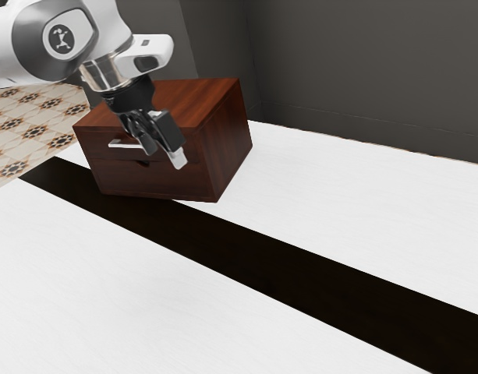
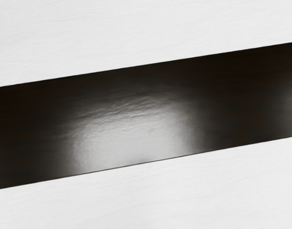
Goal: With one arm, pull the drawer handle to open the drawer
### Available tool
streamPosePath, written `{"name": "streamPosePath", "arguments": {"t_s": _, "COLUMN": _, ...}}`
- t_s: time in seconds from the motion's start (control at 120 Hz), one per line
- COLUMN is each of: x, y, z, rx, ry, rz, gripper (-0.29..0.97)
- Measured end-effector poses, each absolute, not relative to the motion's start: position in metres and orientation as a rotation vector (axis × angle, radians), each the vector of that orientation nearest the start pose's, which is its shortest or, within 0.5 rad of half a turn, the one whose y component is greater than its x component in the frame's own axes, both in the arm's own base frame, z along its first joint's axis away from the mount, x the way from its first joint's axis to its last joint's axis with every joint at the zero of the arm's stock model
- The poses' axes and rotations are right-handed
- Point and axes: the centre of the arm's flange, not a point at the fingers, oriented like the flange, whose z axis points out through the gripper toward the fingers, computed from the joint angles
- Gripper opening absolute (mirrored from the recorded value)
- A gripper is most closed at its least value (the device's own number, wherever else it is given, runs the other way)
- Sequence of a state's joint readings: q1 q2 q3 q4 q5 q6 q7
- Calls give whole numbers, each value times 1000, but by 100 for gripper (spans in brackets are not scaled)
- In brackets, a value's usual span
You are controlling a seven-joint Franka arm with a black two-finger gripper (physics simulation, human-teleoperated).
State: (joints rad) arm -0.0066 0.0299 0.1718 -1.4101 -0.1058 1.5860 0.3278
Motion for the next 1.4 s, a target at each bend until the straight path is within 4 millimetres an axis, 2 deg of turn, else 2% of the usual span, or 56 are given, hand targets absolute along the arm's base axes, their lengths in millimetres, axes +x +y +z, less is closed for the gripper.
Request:
{"name": "streamPosePath", "arguments": {"t_s": 0.15, "x": 559, "y": 83, "z": 686, "rx": -3181, "ry": 262, "rz": -265, "gripper": 68}}
{"name": "streamPosePath", "arguments": {"t_s": 0.183, "x": 557, "y": 83, "z": 692, "rx": -3177, "ry": 262, "rz": -282, "gripper": 68}}
{"name": "streamPosePath", "arguments": {"t_s": 0.217, "x": 554, "y": 83, "z": 712, "rx": -3162, "ry": 265, "rz": -333, "gripper": 68}}
{"name": "streamPosePath", "arguments": {"t_s": 0.25, "x": 544, "y": 82, "z": 743, "rx": -3135, "ry": 277, "rz": -415, "gripper": 68}}
{"name": "streamPosePath", "arguments": {"t_s": 0.308, "x": 517, "y": 78, "z": 795, "rx": -3078, "ry": 326, "rz": -541, "gripper": 68}}
{"name": "streamPosePath", "arguments": {"t_s": 0.342, "x": 503, "y": 76, "z": 814, "rx": -3049, "ry": 375, "rz": -584, "gripper": 68}}
{"name": "streamPosePath", "arguments": {"t_s": 0.408, "x": 482, "y": 78, "z": 839, "rx": -2970, "ry": 518, "rz": -623, "gripper": 68}}
{"name": "streamPosePath", "arguments": {"t_s": 0.45, "x": 465, "y": 86, "z": 851, "rx": -2905, "ry": 583, "rz": -620, "gripper": 68}}
{"name": "streamPosePath", "arguments": {"t_s": 0.483, "x": 452, "y": 100, "z": 857, "rx": -2866, "ry": 622, "rz": -607, "gripper": 68}}
{"name": "streamPosePath", "arguments": {"t_s": 0.533, "x": 436, "y": 132, "z": 859, "rx": -2828, "ry": 662, "rz": -563, "gripper": 68}}
{"name": "streamPosePath", "arguments": {"t_s": 0.625, "x": 421, "y": 208, "z": 831, "rx": -2843, "ry": 676, "rz": -418, "gripper": 68}}
{"name": "streamPosePath", "arguments": {"t_s": 0.717, "x": 413, "y": 248, "z": 805, "rx": -2863, "ry": 778, "rz": -350, "gripper": 66}}
{"name": "streamPosePath", "arguments": {"t_s": 0.792, "x": 423, "y": 274, "z": 768, "rx": -2891, "ry": 865, "rz": -289, "gripper": 67}}
{"name": "streamPosePath", "arguments": {"t_s": 0.883, "x": 436, "y": 287, "z": 720, "rx": -2901, "ry": 1010, "rz": -264, "gripper": 67}}
{"name": "streamPosePath", "arguments": {"t_s": 0.925, "x": 439, "y": 293, "z": 691, "rx": -2906, "ry": 1071, "rz": -271, "gripper": 67}}
{"name": "streamPosePath", "arguments": {"t_s": 0.967, "x": 432, "y": 301, "z": 671, "rx": -2891, "ry": 1105, "rz": -309, "gripper": 66}}
{"name": "streamPosePath", "arguments": {"t_s": 1.025, "x": 416, "y": 312, "z": 653, "rx": -2833, "ry": 1122, "rz": -358, "gripper": 64}}
{"name": "streamPosePath", "arguments": {"t_s": 1.1, "x": 408, "y": 317, "z": 646, "rx": -2712, "ry": 1149, "rz": -381, "gripper": 59}}
{"name": "streamPosePath", "arguments": {"t_s": 1.167, "x": 413, "y": 318, "z": 638, "rx": -2604, "ry": 1180, "rz": -367, "gripper": 56}}
{"name": "streamPosePath", "arguments": {"t_s": 1.317, "x": 421, "y": 329, "z": 644, "rx": -2375, "ry": 1199, "rz": -341, "gripper": 48}}
{"name": "streamPosePath", "arguments": {"t_s": 1.4, "x": 431, "y": 331, "z": 640, "rx": -2290, "ry": 1213, "rz": -337, "gripper": 46}}
